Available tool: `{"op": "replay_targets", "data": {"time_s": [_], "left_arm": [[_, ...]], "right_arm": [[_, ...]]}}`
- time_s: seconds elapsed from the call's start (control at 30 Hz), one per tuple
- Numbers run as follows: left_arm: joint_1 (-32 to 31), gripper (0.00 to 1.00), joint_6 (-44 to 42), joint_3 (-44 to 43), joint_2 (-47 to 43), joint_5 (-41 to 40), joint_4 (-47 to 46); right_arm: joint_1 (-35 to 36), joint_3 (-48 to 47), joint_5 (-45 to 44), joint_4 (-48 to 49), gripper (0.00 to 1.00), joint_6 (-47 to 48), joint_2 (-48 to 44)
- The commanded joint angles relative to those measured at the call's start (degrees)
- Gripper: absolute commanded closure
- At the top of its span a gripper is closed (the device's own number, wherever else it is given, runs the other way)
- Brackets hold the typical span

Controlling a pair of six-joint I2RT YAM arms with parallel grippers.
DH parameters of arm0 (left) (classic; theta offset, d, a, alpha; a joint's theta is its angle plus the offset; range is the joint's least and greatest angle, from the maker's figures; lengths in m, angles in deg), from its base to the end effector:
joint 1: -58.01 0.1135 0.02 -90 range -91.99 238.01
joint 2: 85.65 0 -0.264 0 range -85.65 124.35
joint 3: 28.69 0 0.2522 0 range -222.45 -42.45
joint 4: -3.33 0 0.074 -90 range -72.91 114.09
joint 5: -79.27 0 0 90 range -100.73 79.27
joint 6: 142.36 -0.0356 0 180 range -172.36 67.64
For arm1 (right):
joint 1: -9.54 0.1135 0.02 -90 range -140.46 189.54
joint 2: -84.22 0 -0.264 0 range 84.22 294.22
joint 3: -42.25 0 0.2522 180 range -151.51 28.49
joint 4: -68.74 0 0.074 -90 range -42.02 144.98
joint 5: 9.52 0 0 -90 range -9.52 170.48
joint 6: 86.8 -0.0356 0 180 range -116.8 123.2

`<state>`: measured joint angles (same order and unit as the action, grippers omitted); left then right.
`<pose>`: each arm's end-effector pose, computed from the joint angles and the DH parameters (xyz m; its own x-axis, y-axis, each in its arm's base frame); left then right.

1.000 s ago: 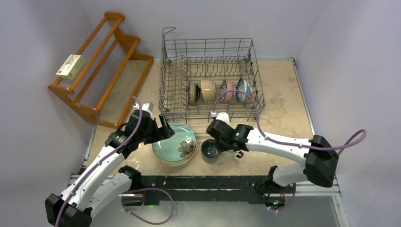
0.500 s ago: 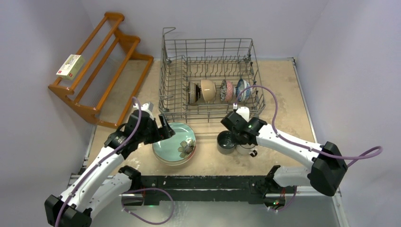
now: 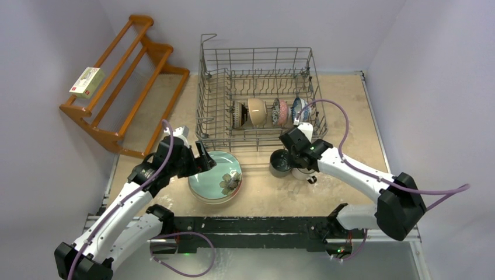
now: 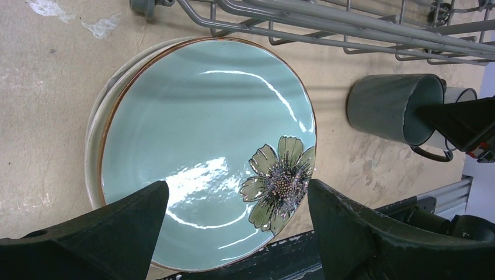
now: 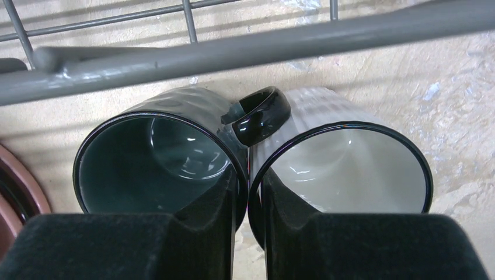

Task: Load the mixed dishes into the dish rack
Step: Move the cup to the center of the board.

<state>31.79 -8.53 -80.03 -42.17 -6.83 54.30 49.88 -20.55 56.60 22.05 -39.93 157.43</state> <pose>0.1409 -0.0721 0.2548 -0.7784 -0.3868 -0.4945 -0.0744 0.8389 -0.5391 0.1996 0.1506 0.2312 -0.7571 0.1771 -0.6288 0.1279 0.9841 0.1233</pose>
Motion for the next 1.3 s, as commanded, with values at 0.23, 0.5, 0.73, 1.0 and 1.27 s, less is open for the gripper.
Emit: {"op": "replay_targets", "data": {"time_s": [0.23, 0.5, 0.73, 1.0, 1.27], "left_arm": [[0.23, 0.13, -1.12, 0.23, 0.17, 0.42, -2.14], [0.22, 0.13, -0.96, 0.14, 0.2, -0.11, -1.97], [0.27, 0.13, -0.17, -0.1, 1.22, -1.88, -0.98], [0.26, 0.13, 0.77, -0.95, 2.61, -4.51, 0.7], [0.23, 0.15, 4.93, -3.54, 3.9, -14.46, 7.21]], "right_arm": [[-0.33, -0.52, -1.02, 4.44, 0.54, 1.88, 0.1], [-0.3, -2.92, -3.55, 0.79, 0.48, 1.15, -0.93], [-0.27, -7.32, -4.5, -2.94, 0.46, 2.6, -5.78], [-0.23, -14.03, -0.34, -4.15, 0.43, 9.79, -12.97], [-0.18, -10.99, 22.94, 11.17, 0.42, 17.03, -19.68]]}}
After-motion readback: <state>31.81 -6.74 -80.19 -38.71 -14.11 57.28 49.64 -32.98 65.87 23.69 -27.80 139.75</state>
